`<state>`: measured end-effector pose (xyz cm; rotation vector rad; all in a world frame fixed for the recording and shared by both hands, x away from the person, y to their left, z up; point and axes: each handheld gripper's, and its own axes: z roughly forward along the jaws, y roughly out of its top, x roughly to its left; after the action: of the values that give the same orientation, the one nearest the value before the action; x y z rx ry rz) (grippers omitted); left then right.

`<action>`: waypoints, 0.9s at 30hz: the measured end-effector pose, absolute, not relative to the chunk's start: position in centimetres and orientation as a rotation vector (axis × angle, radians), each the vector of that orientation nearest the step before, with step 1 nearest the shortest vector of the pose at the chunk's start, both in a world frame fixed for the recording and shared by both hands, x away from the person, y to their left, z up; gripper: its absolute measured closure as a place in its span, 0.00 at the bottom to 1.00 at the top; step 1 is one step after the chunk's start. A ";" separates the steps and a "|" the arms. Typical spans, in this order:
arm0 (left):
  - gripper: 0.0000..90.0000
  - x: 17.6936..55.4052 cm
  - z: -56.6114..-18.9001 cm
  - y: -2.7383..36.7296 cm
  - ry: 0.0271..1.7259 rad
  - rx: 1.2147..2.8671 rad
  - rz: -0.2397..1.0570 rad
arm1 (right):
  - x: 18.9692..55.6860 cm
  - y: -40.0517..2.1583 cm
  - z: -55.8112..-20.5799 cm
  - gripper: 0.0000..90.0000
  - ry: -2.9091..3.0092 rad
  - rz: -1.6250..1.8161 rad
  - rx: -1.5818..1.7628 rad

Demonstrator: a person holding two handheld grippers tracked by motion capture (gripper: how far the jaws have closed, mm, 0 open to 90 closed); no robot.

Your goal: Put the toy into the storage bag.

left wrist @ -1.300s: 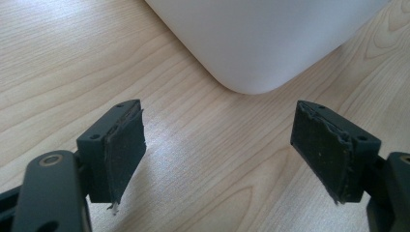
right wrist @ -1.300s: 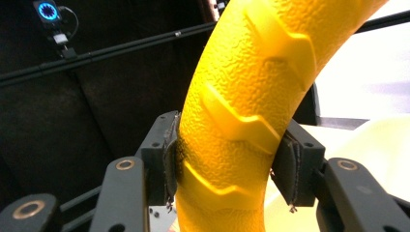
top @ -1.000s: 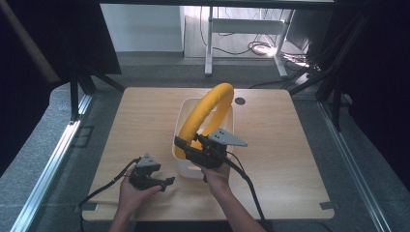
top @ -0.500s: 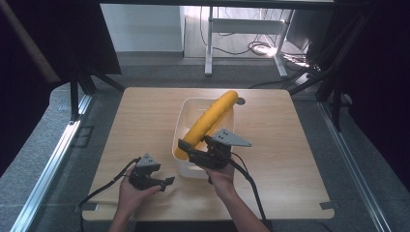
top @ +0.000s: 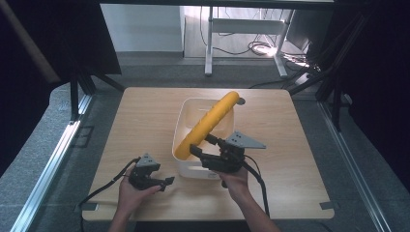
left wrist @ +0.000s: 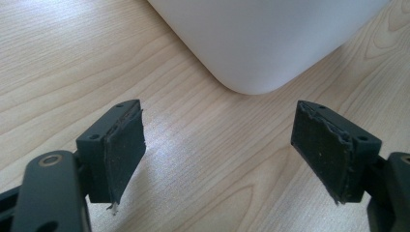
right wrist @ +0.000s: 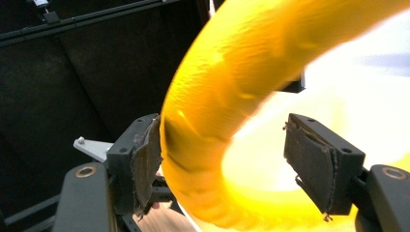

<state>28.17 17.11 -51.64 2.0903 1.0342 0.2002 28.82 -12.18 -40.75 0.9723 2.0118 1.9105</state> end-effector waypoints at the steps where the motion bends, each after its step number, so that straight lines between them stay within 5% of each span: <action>1: 0.22 28.2 -51.6 17.1 1.035 2.089 0.200 | 28.7 -12.7 -40.7 0.33 2.010 1.909 0.974; 27: 0.22 28.2 -51.7 17.1 1.042 2.098 0.217 | 29.6 -25.2 -45.9 0.39 1.919 1.654 1.131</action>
<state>28.15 17.10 -51.69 2.0980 1.0424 0.2173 29.62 -25.23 -45.94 1.1310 1.9195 1.6541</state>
